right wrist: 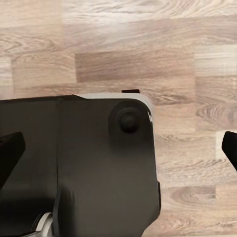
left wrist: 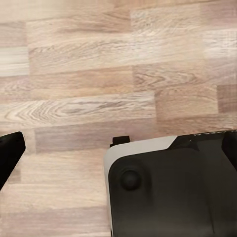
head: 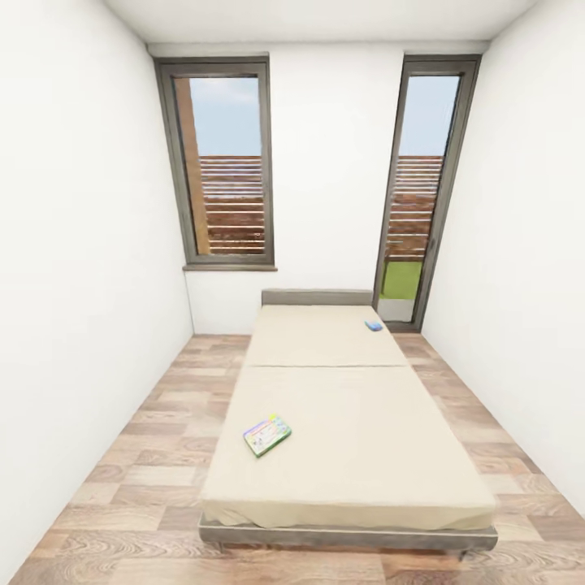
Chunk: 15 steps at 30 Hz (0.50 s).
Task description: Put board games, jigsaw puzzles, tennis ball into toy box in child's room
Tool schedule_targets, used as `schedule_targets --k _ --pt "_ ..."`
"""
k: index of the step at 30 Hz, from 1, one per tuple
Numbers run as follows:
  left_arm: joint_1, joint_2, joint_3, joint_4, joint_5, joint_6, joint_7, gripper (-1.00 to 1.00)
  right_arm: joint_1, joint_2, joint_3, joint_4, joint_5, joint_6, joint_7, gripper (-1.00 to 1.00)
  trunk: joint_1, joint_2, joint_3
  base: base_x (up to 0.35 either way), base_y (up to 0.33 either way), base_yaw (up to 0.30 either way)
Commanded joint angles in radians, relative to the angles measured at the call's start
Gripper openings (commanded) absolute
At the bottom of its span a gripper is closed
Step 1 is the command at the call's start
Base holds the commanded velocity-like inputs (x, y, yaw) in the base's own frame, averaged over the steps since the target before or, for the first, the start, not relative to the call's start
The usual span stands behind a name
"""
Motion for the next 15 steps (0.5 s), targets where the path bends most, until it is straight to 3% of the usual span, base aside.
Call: schedule_targets --k 1,8,15 --pt "0.0 0.001 -0.007 0.001 -0.002 -0.003 0.001 1.0 0.0 0.0 -0.001 0.001 -0.006 -0.004 0.0 1.0 0.001 -0.001 0.0 0.166 0.291 -0.024" --pt "0.0 0.001 -0.007 0.001 -0.001 -0.004 0.001 1.0 0.0 0.0 -0.001 0.0 -0.005 -0.004 0.0 1.0 0.001 -0.001 0.0 0.123 0.269 -0.087" --pt "0.0 -0.003 -0.006 0.0 0.001 -0.003 0.001 1.0 0.0 0.0 -0.001 0.0 -0.005 -0.003 0.0 1.0 0.001 -0.001 0.0 0.028 0.064 -0.033"
